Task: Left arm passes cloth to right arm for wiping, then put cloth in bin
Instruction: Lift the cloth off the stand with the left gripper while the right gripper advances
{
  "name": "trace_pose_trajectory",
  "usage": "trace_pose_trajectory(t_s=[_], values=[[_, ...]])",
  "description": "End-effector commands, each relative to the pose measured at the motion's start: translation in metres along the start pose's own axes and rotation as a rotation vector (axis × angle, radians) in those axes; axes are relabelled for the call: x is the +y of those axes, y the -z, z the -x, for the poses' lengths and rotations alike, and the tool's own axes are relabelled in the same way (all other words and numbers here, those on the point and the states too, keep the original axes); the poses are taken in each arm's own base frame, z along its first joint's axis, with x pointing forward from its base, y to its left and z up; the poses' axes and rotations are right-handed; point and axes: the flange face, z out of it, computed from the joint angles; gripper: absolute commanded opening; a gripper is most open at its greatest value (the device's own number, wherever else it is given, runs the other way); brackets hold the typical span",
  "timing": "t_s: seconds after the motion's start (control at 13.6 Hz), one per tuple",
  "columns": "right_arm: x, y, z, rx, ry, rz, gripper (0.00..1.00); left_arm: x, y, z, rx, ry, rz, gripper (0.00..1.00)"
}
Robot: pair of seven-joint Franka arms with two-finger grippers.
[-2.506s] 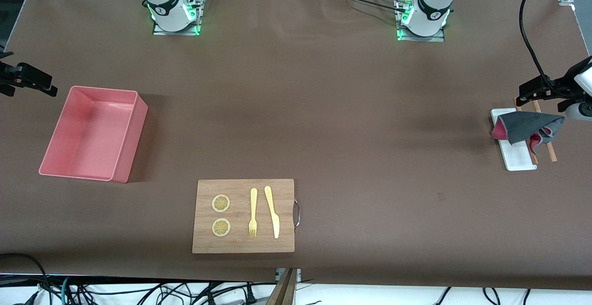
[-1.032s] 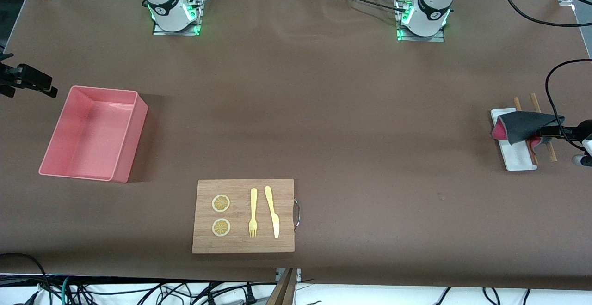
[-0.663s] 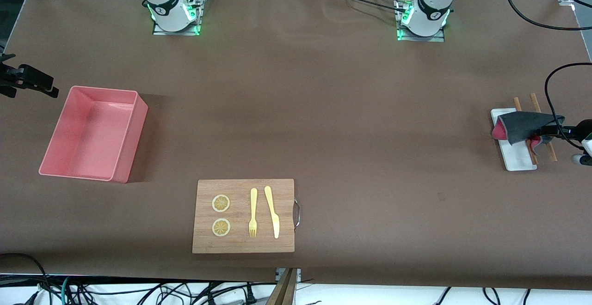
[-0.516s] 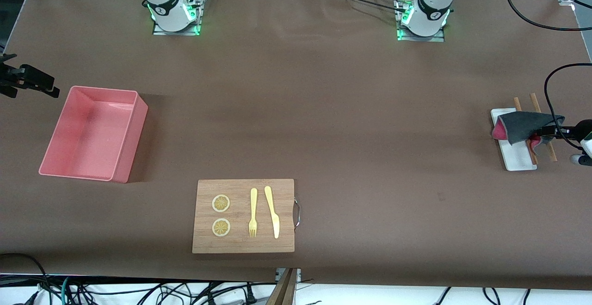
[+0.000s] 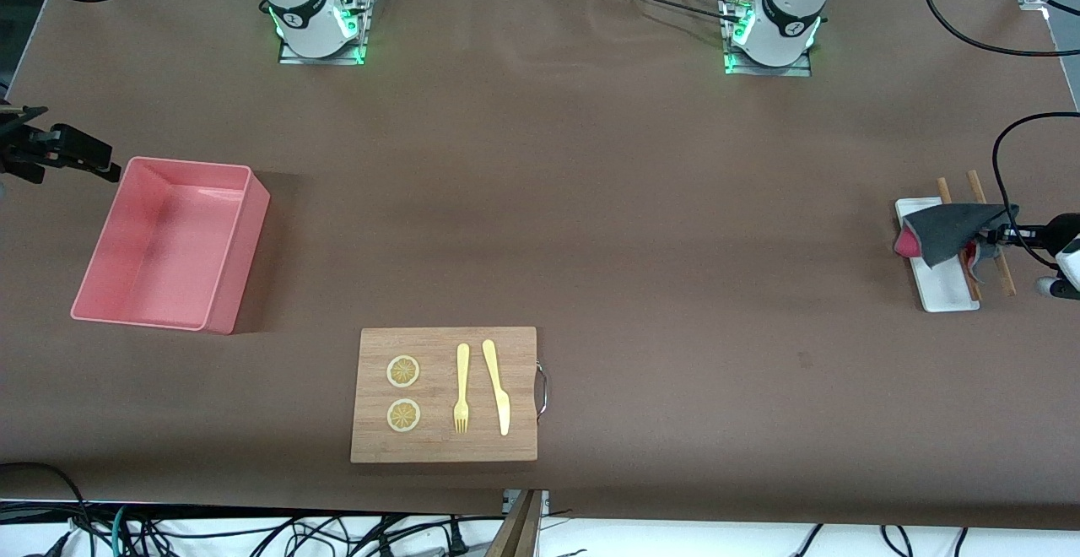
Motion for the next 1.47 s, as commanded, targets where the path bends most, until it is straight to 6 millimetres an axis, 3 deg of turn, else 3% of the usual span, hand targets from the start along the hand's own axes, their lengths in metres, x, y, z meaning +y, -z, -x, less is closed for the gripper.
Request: trace_pose_trajectory(t_s=[0.0, 0.07, 0.22, 0.29, 0.59, 1.03, 1.4], values=[[-0.001, -0.004, -0.002, -0.019, 0.013, 0.004, 1.00, 0.013, 0.021, 0.003, -0.014, -0.024, 0.004, 0.00], [-0.002, -0.005, -0.002, -0.022, 0.015, 0.003, 1.00, 0.025, 0.036, 0.001, -0.014, -0.034, 0.004, 0.00], [-0.001, -0.026, -0.009, -0.060, 0.015, 0.000, 1.00, 0.071, 0.063, -0.012, -0.044, -0.060, -0.001, 0.00], [-0.001, -0.027, -0.010, -0.064, 0.015, 0.001, 1.00, 0.096, 0.070, -0.021, -0.050, -0.071, -0.004, 0.00], [-0.010, -0.032, -0.010, -0.085, 0.011, -0.002, 1.00, 0.204, 0.074, -0.045, -0.080, -0.094, 0.093, 0.00], [-0.092, -0.037, -0.018, -0.074, -0.213, -0.001, 1.00, 0.405, 0.094, -0.055, -0.128, 0.059, 0.221, 0.00], [-0.162, -0.058, -0.034, -0.039, -0.390, -0.077, 1.00, 0.530, 0.094, -0.041, -0.279, 0.320, 0.432, 0.00]])
